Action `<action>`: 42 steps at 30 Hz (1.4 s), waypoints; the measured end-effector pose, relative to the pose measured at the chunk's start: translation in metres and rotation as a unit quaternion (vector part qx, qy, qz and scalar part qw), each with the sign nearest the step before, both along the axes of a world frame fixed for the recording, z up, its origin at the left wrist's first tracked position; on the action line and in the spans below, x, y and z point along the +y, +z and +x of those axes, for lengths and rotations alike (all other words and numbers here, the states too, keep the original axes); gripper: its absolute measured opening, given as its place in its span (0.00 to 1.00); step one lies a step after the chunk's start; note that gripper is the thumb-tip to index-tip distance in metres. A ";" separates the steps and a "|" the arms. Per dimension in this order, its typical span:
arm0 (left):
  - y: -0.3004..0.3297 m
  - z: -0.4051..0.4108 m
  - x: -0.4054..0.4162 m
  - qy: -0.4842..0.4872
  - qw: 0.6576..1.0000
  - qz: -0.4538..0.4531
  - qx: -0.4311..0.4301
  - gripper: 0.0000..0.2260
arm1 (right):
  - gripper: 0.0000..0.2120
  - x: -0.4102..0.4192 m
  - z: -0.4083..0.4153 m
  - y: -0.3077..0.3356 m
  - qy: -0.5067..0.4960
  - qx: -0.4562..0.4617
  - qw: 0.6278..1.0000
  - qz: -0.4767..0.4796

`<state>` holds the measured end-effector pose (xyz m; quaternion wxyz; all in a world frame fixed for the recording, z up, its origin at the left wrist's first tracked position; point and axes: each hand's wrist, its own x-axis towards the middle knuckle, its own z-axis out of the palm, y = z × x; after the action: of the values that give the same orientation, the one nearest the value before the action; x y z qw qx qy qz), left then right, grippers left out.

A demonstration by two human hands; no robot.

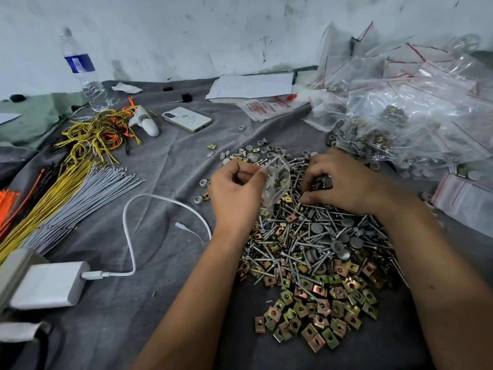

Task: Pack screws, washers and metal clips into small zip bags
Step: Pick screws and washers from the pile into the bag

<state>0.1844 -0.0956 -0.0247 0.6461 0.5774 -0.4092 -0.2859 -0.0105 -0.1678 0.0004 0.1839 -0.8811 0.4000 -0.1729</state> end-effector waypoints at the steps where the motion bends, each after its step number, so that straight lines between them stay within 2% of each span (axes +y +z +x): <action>1: 0.001 -0.001 0.000 -0.008 1.000 0.002 -0.005 0.08 | 0.07 0.001 0.001 0.000 0.001 -0.030 1.000 -0.009; 4: 0.002 -0.003 0.002 -0.029 0.999 0.001 -0.032 0.08 | 0.07 0.006 0.004 0.005 -0.011 -0.194 0.981 -0.003; 6: 0.004 -0.004 0.003 -0.038 0.998 0.002 -0.048 0.06 | 0.11 0.010 0.008 0.008 0.008 -0.270 0.963 0.020; 9: 0.004 -0.005 0.003 -0.035 0.998 0.004 -0.061 0.06 | 0.12 0.015 0.017 0.006 0.044 -0.244 0.969 0.018; 11: 0.003 -0.004 0.003 -0.033 0.998 0.006 -0.052 0.07 | 0.12 0.015 0.020 0.003 0.032 -0.220 0.975 0.010; 17: 0.001 -0.003 0.002 -0.034 0.999 0.006 -0.033 0.07 | 0.02 0.012 0.010 0.004 -0.080 -0.300 0.950 -0.042; 18: 0.001 -0.003 0.001 -0.035 0.999 0.007 -0.030 0.07 | 0.01 0.010 0.008 0.004 -0.102 -0.297 0.948 -0.056; 21: -0.001 -0.002 0.001 -0.039 0.999 0.008 -0.023 0.06 | 0.12 0.000 -0.003 0.001 -0.154 -0.219 0.960 -0.080; 25: -0.002 -0.002 0.001 -0.036 0.999 0.007 -0.024 0.07 | 0.18 -0.007 -0.016 -0.004 -0.132 -0.017 0.991 -0.014; 27: -0.002 -0.002 0.000 -0.036 0.999 0.007 -0.025 0.07 | 0.19 -0.008 -0.016 -0.005 -0.121 0.028 0.992 0.019; 32: -0.003 -0.001 0.000 -0.039 0.999 0.010 -0.016 0.07 | 0.07 -0.006 -0.011 -0.001 -0.099 -0.023 0.995 0.001; 36: -0.002 -0.001 -0.001 -0.036 0.999 0.015 -0.005 0.07 | 0.06 -0.005 -0.004 -0.002 -0.104 -0.107 0.989 -0.016; 39: -0.002 -0.001 -0.001 -0.036 0.999 0.015 0.000 0.07 | 0.08 -0.007 -0.008 -0.005 -0.133 -0.073 0.988 -0.033; 42: -0.003 -0.001 0.000 -0.035 0.999 0.014 0.001 0.06 | 0.15 -0.009 -0.014 -0.005 -0.132 -0.011 0.991 -0.022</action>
<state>0.1834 -0.0958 -0.0272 0.6276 0.5715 -0.4248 -0.3147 -0.0241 -0.1765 -0.0051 0.1449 -0.8221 0.5072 -0.2142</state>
